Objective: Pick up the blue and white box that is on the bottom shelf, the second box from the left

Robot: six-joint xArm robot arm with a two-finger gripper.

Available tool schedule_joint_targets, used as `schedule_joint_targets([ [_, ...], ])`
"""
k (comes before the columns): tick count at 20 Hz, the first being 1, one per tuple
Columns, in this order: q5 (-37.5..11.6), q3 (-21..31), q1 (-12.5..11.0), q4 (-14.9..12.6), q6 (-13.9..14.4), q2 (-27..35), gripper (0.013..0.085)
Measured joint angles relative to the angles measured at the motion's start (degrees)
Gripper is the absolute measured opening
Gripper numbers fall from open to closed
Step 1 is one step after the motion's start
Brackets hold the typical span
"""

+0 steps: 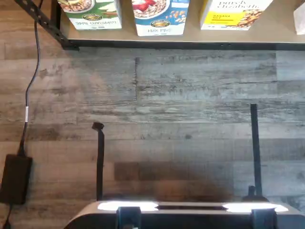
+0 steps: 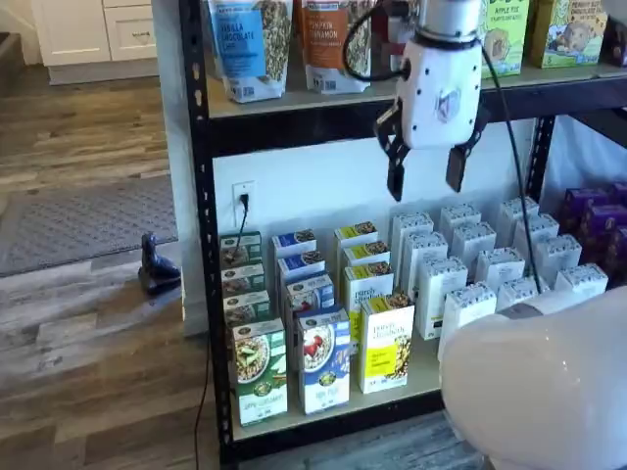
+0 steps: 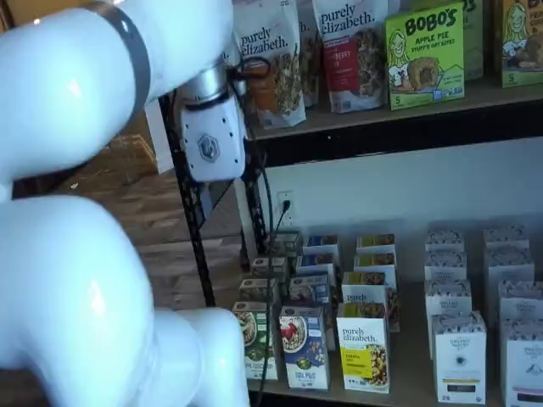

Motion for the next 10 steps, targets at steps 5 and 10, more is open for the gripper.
schedule_joint_targets([
  [5, -6.19, 5.3, 0.41, 0.29, 0.3, 1.17, 0.085],
  [10, -14.19, 10.74, -0.44, 3.11, -1.43, 2.38, 0.085],
])
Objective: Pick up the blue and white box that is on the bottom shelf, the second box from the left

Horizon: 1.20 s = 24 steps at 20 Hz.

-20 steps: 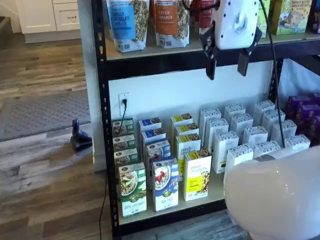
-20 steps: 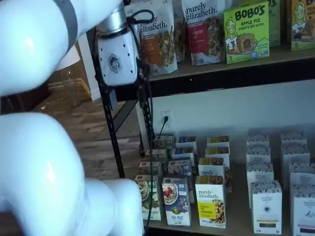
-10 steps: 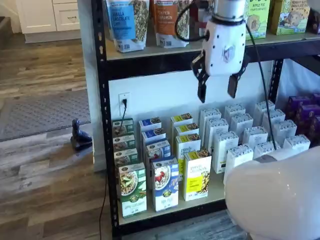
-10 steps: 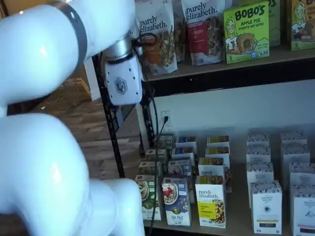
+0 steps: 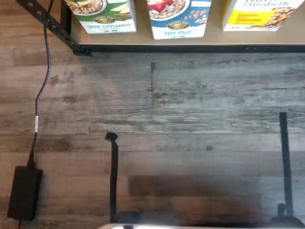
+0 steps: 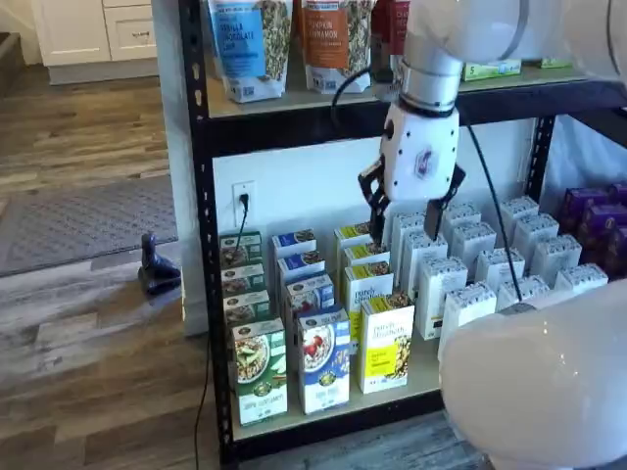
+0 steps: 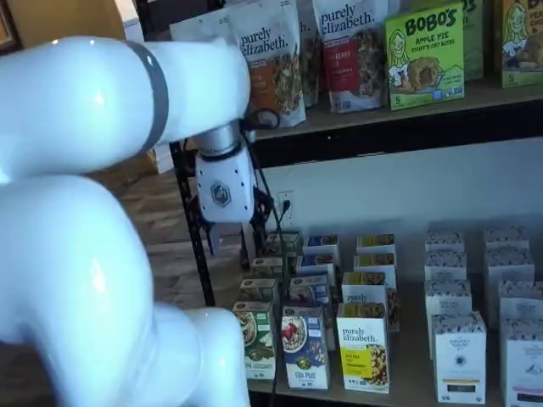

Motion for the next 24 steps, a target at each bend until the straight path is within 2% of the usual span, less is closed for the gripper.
schedule_joint_targets([
  [4, -6.04, 3.43, 0.33, -0.52, 0.1, 1.53, 0.085],
  [10, -13.01, 6.51, -0.33, 1.09, -1.69, 5.22, 0.085],
  [13, -18.46, 8.51, 0.82, -1.33, 0.27, 6.15, 0.085],
  [19, -22.77, 7.33, 1.37, -2.99, 1.64, 12.83, 0.085],
  [24, -26.8, 5.92, 1.53, -3.34, 1.93, 19.37, 0.085],
])
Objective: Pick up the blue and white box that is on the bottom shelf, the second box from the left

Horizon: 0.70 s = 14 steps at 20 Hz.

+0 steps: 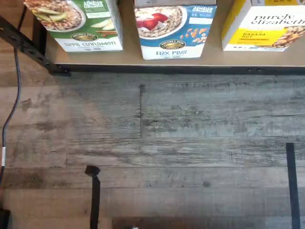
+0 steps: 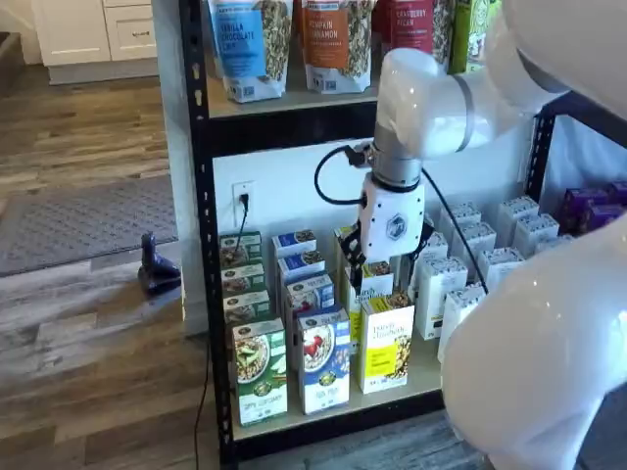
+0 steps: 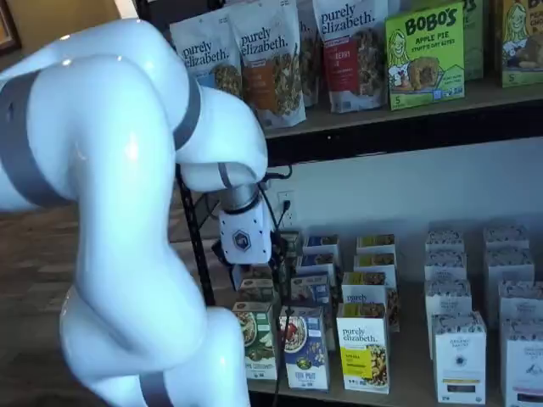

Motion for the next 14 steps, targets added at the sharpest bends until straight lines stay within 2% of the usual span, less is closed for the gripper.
schedule_joint_targets([
  [5, -5.62, -1.39, 0.24, 0.04, 0.09, 6.65, 0.085],
  [11, -12.59, -3.75, 0.78, -3.02, 2.91, 14.53, 0.085],
  [14, -15.13, -5.36, 0.81, -2.08, 2.18, 18.58, 0.085],
])
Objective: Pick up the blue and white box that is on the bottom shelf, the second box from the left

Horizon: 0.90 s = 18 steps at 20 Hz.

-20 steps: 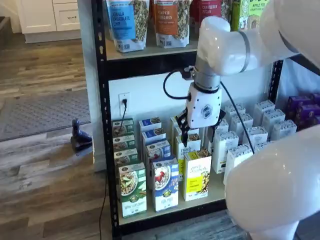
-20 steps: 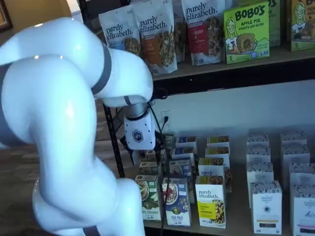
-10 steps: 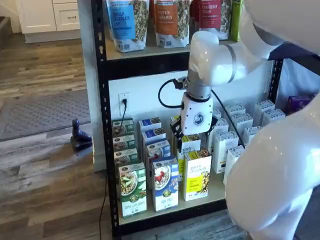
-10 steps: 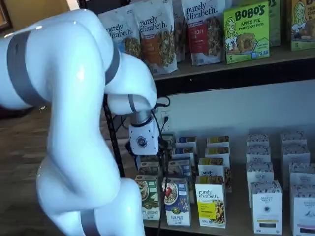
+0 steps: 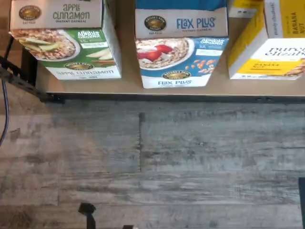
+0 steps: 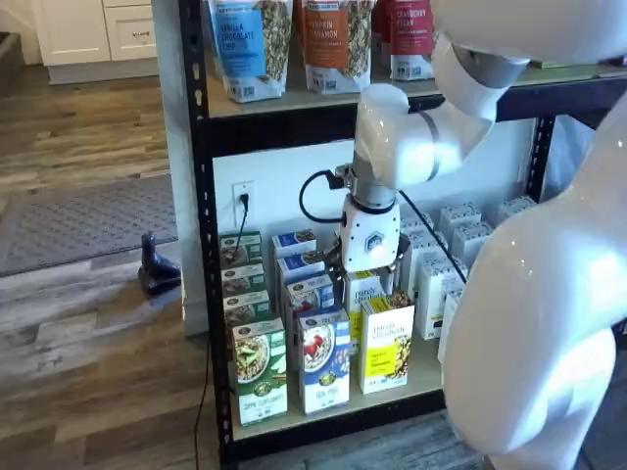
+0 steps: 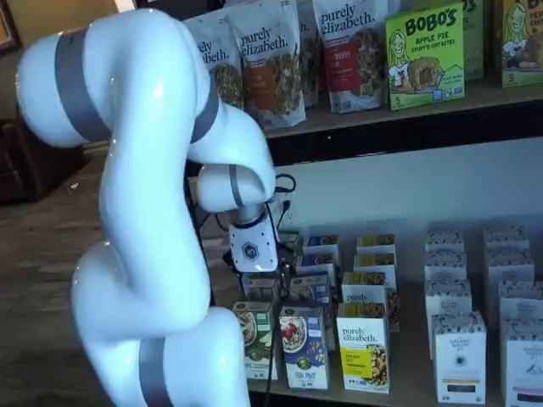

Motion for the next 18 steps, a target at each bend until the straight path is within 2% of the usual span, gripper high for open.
schedule_joint_targets([
  [3, -1.87, -1.75, -0.2, -0.39, 0.13, 4.03, 0.085],
  [9, -6.09, -4.96, -1.6, 0.53, -2.06, 11.25, 0.085],
  [18, -9.94, -10.3, -3.17, 5.47, -8.25, 21.15, 0.085],
])
